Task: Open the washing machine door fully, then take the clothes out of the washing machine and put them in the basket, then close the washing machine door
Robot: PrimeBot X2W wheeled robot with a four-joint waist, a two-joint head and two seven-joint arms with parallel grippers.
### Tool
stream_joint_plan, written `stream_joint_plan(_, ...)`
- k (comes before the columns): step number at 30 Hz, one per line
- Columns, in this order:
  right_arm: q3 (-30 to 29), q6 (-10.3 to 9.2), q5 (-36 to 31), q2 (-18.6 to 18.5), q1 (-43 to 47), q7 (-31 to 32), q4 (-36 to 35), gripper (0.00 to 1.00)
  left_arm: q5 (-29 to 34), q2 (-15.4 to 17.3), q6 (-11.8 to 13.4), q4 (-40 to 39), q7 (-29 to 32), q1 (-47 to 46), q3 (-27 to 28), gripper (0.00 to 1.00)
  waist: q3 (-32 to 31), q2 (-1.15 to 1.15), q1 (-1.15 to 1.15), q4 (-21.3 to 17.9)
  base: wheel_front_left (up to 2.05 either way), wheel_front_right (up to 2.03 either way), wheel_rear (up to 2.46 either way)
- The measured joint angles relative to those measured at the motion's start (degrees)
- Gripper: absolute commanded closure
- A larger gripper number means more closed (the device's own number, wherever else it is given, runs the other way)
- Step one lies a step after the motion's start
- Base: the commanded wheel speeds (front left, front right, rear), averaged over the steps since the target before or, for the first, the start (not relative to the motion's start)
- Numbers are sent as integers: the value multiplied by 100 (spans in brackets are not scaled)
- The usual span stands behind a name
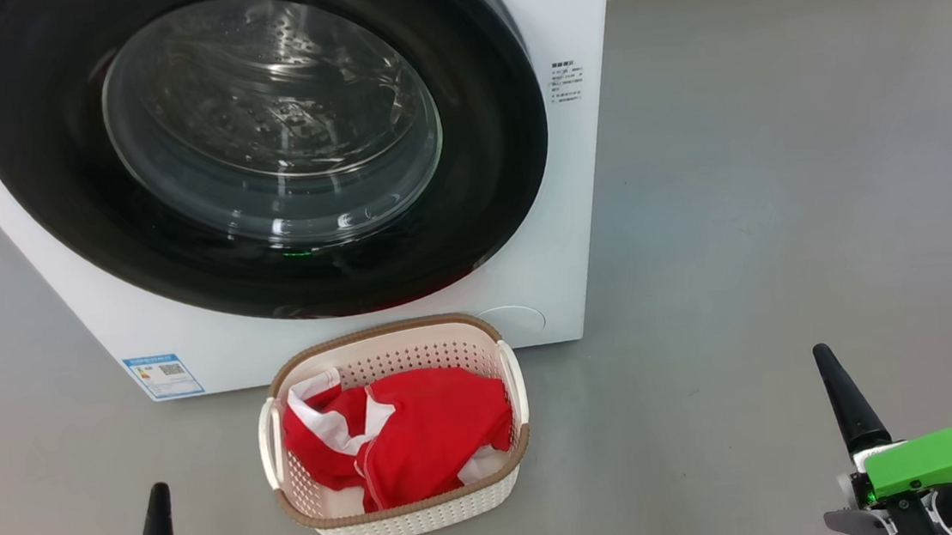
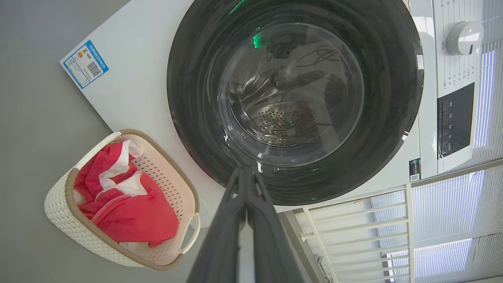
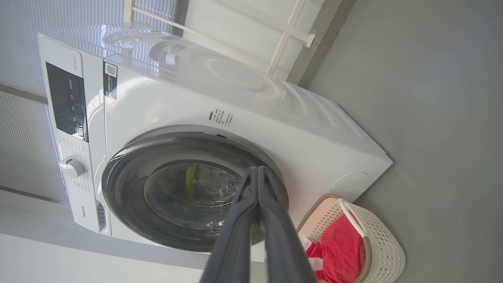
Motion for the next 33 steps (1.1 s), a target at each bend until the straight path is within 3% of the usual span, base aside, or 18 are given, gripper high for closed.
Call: stream_joint_plan(33, -468, -1, 1733, 227, 119, 509, -67, 100, -1717, -130, -5, 204, 498, -278, 252, 100, -23, 0, 0, -3, 0, 0, 0)
